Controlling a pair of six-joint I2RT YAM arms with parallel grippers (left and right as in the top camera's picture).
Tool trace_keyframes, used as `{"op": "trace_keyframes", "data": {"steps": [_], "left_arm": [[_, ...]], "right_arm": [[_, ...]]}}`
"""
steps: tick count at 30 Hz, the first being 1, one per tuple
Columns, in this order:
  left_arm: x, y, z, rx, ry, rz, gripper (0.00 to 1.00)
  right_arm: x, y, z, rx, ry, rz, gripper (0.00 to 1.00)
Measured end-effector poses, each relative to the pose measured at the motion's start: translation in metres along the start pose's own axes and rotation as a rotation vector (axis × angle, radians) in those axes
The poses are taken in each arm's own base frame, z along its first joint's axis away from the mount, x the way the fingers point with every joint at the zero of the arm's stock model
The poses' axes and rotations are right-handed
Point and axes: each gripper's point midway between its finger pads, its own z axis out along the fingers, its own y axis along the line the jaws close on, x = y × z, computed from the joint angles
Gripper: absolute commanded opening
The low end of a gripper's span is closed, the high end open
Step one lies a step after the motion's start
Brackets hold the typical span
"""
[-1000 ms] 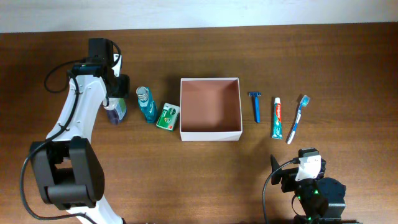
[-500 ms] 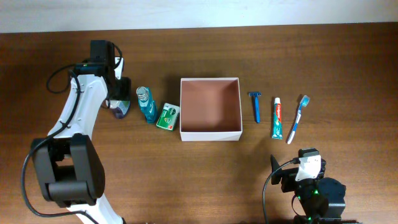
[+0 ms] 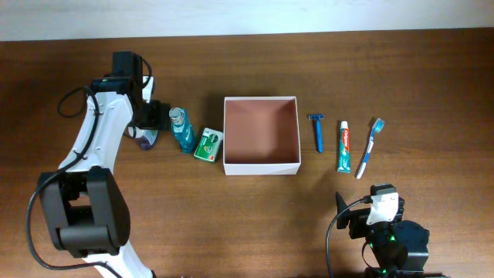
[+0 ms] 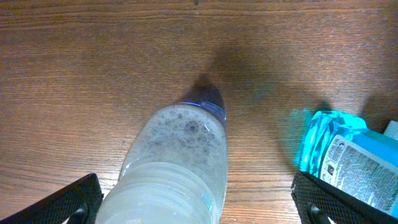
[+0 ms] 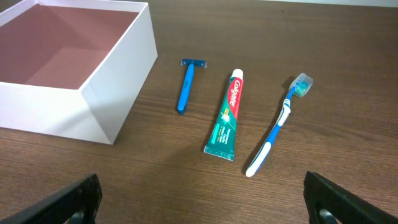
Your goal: Pack container
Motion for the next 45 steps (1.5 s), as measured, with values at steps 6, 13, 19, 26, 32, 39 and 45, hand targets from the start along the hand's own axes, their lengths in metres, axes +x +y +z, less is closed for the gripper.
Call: {"op": "trace_keyframes", "data": {"steps": [6, 13, 19, 26, 32, 39, 45], "left_arm": [[0.002, 0.0, 0.0, 0.0, 0.007, 0.001, 0.99], [0.01, 0.006, -0.001, -0.035, 0.044, 0.001, 0.99], [0.013, 0.025, 0.002, -0.058, 0.051, -0.068, 0.96], [0.003, 0.044, 0.006, -0.072, 0.018, -0.125, 0.8], [0.001, 0.041, 0.008, -0.059, 0.015, -0.127, 0.99], [0.001, 0.04, 0.006, -0.054, 0.021, -0.125, 1.0], [0.009, 0.04, 0.004, -0.059, 0.058, -0.12, 0.99]], "right_arm": [[0.0, 0.0, 0.0, 0.0, 0.0, 0.0, 0.99], [0.0, 0.0, 0.0, 0.0, 0.0, 0.0, 0.99], [0.0, 0.0, 0.0, 0.0, 0.0, -0.001, 0.99], [0.0, 0.0, 0.0, 0.0, 0.0, 0.0, 0.99], [0.0, 0.0, 0.0, 0.0, 0.0, -0.001, 0.99], [0.0, 0.0, 0.0, 0.0, 0.0, -0.001, 0.99], [0.0, 0.0, 0.0, 0.0, 0.0, 0.0, 0.99]]}}
